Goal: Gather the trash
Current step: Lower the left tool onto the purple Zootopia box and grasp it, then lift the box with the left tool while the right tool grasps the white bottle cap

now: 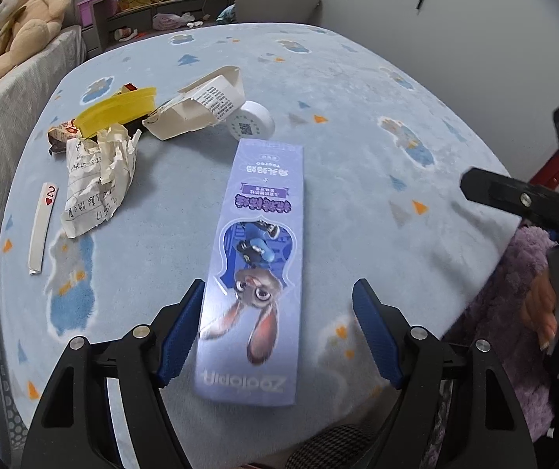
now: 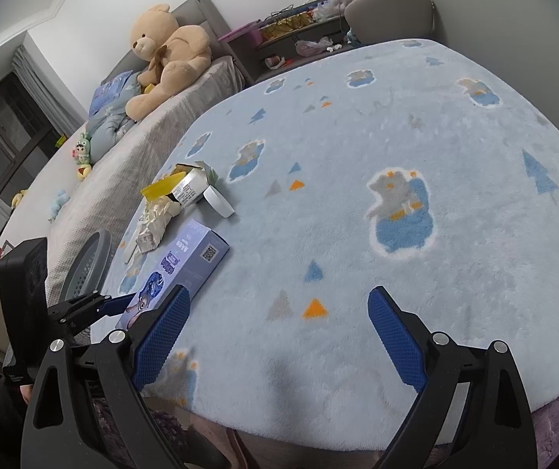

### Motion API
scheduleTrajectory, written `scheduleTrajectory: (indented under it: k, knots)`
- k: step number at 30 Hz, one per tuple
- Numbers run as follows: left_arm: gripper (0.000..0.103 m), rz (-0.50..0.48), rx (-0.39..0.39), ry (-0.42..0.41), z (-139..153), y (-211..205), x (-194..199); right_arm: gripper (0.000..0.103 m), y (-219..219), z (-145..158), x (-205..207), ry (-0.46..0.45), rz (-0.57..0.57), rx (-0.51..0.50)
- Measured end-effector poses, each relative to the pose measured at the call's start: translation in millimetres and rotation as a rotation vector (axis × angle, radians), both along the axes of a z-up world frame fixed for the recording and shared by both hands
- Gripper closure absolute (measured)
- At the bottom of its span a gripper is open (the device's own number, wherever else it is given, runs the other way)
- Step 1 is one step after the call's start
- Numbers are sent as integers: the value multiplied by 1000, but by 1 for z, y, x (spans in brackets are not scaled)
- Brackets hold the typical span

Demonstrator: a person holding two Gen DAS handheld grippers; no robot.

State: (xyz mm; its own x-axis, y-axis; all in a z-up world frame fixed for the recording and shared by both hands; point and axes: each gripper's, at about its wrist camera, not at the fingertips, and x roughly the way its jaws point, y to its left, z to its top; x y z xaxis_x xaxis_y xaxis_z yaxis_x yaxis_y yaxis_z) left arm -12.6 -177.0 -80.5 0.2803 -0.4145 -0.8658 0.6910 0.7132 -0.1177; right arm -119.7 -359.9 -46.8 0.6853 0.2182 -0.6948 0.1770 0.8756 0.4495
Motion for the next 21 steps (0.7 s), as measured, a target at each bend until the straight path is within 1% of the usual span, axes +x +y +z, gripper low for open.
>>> scheduleTrajectory:
  k: [9,10,12,13,14,15,18,21]
  knots:
    - [32,58,53,-26,-11,-24,13,12,0,-1,1,3,-12,-17]
    - [34,62,58,-30,-11,-25,13,12,0,-1,1,3,-14,-21]
    - [45,76,74,-49,-11,-25,13,12,0,-1,1,4,-18,-25]
    - [48,81,80,-54,-11,-24,13,12,0,-2,1,5,-20,-28]
    - [55,90,86,-60,-11,-23,13,12,0,-2,1,7,-21,-30]
    - [59,96,86,-58,-10,-21,14,12,0,-2,1,8,-22,-32]
    - [60,112,72,-43,-9,-14,17,12,1,-3,2,12,-24,-39]
    - [60,122,72,-51,-7,-9,13,12,2,-3,3,13,-22,-48]
